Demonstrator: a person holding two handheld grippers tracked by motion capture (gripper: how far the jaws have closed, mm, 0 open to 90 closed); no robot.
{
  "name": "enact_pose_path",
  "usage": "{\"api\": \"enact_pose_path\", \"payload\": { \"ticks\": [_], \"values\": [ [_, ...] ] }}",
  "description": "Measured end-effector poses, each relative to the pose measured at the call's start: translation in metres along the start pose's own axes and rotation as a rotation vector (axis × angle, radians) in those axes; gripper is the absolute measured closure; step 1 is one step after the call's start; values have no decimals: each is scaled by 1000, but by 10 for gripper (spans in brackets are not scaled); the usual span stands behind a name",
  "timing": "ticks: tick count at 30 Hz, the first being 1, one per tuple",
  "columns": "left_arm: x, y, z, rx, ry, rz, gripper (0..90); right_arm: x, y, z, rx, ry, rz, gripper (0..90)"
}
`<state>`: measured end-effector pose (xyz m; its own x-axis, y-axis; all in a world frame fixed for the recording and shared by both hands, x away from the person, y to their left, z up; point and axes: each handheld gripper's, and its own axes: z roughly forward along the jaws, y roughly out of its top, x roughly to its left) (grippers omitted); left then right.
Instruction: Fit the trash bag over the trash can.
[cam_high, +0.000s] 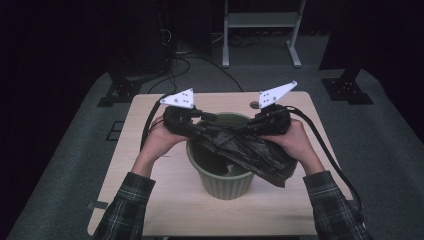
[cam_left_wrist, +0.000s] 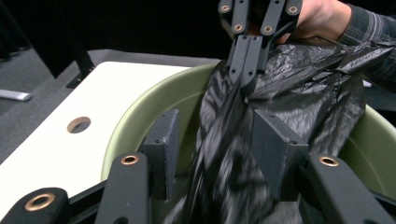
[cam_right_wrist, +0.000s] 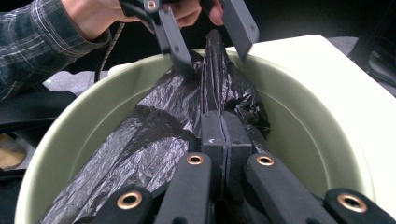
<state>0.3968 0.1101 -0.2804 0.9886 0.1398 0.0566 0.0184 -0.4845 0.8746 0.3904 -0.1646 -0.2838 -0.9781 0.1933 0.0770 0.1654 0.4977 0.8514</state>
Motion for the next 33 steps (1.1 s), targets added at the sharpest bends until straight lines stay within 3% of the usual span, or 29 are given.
{"api": "enact_pose_path", "payload": {
  "ticks": [2,5,6,9,12,14,16,18,19,22,26,30,33],
  "values": [
    [-1,3,6,30,-6,12,656,1,2,1,-2,4,-8,888],
    [-1,1,4,7,3,19,846,2,2,1,9,-7,-11,759],
    [0,0,2,-2,13,9,885,3,1,0,17,-24,-8,699],
    [3,-4,-7,-5,42,-11,891,3,-4,-9,20,-37,3,663],
    [6,-9,-14,-25,52,-38,891,2,-11,-20,8,-51,19,631],
    [6,-13,-15,-16,57,-44,891,1,-16,-26,3,-46,31,666],
    [6,-16,-15,-14,50,-49,891,1,-22,-30,8,-36,38,800],
    [5,-19,-12,-10,33,-52,887,2,-25,-32,3,-39,35,879],
    [4,-20,-10,-8,34,-49,856,2,-25,-32,5,-39,37,894],
    [2,-17,-7,-7,62,-48,618,0,-24,-32,3,-39,40,897],
    [1,-7,-10,-7,70,-21,497,-1,-19,-30,2,-34,37,898],
    [-2,4,-1,5,48,13,490,-3,-9,-24,3,-15,25,897],
    [-4,7,7,10,10,28,556,-2,0,-18,2,-2,15,897]
  ]
}}
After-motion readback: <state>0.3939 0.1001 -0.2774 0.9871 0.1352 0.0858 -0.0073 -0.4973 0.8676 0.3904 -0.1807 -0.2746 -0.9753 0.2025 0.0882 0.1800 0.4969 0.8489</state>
